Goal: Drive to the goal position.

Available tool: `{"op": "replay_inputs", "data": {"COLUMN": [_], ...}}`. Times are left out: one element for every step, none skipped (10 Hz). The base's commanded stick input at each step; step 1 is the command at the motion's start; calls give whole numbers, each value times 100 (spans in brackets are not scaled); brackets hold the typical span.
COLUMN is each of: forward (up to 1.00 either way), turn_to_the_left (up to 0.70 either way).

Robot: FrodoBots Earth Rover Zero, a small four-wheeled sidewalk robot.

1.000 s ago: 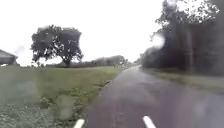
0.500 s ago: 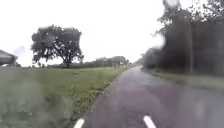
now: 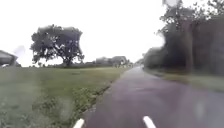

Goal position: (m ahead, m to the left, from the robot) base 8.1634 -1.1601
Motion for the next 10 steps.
{"op": "replay_inputs", "data": {"forward": [70,70,70,70,70,70,70,70,70,70], "turn_to_the_left": [0,0,0,0,0,0,0,0,0,0]}}
